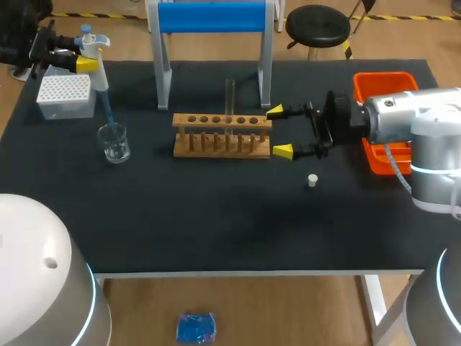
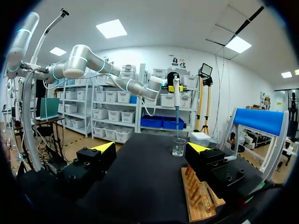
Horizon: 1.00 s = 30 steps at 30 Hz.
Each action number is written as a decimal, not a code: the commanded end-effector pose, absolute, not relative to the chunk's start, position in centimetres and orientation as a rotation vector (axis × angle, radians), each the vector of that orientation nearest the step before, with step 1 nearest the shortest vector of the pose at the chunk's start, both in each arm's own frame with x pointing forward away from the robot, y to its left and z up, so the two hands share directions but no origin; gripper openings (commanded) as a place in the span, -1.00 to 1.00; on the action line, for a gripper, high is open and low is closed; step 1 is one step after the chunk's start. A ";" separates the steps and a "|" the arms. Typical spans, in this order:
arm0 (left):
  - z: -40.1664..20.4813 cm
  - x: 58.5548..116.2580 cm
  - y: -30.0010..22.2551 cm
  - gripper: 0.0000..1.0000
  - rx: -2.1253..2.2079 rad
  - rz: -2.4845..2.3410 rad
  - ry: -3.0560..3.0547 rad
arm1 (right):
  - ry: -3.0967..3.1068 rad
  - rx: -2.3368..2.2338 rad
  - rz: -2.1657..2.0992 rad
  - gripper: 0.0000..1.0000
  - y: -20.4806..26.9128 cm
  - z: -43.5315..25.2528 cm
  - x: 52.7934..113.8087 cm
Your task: Invert the test tube, pick up the pipette, mount the tip to pipette, aspirate from beaker and dispense into the tube, eject the tip, return the pipette, and cap with the stopper.
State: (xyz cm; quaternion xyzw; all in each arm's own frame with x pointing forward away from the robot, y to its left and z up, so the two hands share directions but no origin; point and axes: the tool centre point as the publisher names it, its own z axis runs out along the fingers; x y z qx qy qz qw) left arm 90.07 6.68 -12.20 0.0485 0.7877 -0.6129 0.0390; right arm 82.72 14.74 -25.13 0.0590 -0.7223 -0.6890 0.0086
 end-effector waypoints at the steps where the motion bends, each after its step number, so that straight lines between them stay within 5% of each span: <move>1: -12.2 90.1 6.9 -1.00 0.151 -1.877 2.417 | -2.261 0.182 -2.153 1.00 14.7 -25.1 82.6; 19: -12.2 90.1 6.9 -1.00 0.151 -1.877 2.417 | -2.274 0.177 -2.133 1.00 15.1 -24.9 82.3; 30: -12.2 90.1 6.9 -1.00 0.151 -1.877 2.417 | -2.492 0.082 -2.059 1.00 25.0 -25.7 81.1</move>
